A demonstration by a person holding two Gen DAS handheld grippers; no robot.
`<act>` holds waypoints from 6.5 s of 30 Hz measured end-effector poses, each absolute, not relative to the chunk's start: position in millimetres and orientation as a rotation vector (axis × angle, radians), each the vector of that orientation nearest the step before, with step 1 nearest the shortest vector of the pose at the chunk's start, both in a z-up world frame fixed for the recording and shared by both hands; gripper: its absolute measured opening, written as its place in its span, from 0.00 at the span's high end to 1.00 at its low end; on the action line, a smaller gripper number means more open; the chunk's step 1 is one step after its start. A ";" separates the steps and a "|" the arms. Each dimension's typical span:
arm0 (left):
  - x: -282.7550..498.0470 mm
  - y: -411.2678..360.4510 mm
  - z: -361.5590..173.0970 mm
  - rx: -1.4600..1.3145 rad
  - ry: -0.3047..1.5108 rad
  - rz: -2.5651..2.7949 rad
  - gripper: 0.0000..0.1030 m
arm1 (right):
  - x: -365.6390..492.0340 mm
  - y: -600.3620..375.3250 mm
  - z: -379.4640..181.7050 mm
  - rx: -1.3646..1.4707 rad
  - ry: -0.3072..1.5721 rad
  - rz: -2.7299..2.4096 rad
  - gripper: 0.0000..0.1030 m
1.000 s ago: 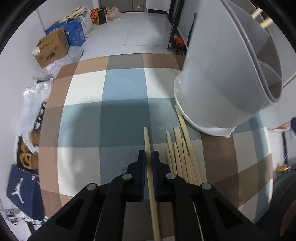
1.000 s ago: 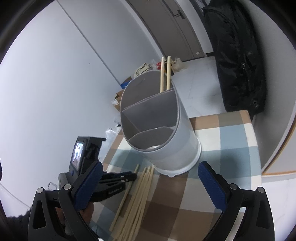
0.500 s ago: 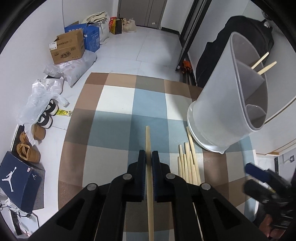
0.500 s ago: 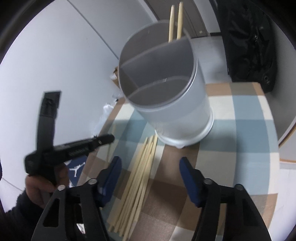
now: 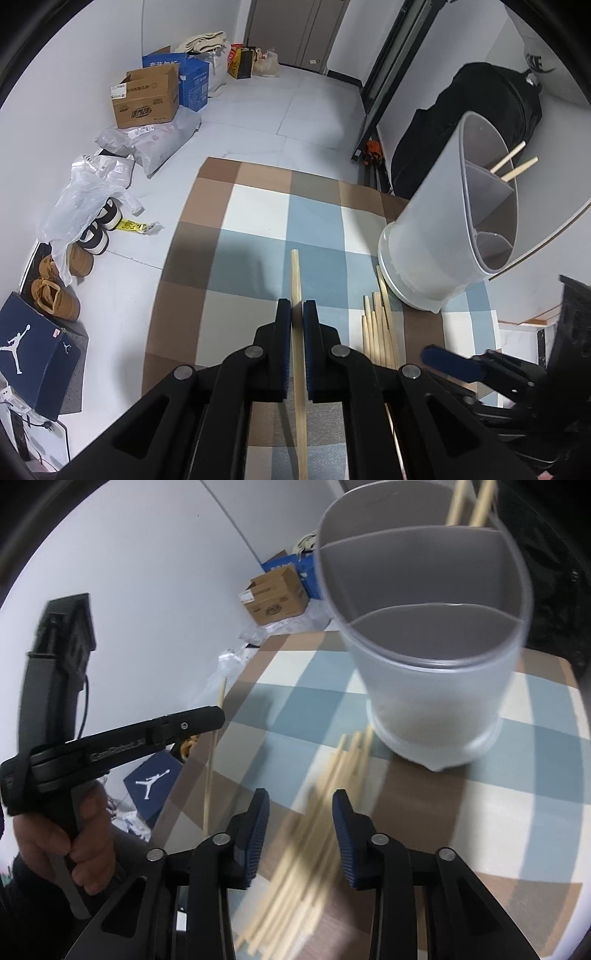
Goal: Organize utensils
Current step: 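Lift the chopstick with the left gripper while the right gripper grasps another chopstick, then carry both held chopsticks up and over the white holder, then open both grippers to drop the chopsticks into the holder, then move both open grippers back down to the chopstick pile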
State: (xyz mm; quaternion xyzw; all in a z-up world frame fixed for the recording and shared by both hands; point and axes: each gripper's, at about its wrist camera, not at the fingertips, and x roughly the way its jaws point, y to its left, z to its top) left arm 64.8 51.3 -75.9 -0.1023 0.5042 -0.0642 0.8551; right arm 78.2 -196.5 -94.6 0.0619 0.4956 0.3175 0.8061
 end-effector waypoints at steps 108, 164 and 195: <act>78.6 -40.0 104.8 -0.028 0.647 -0.354 0.98 | 96.2 -299.8 147.0 0.262 0.389 0.506 0.96; 119.5 -24.0 44.4 -0.079 0.808 -0.471 0.59 | 122.1 -329.1 57.1 0.297 0.526 0.496 0.52; 47.7 22.1 -64.7 -0.216 1.058 -0.217 0.58 | 57.1 -229.6 -105.1 0.003 1.032 0.571 0.90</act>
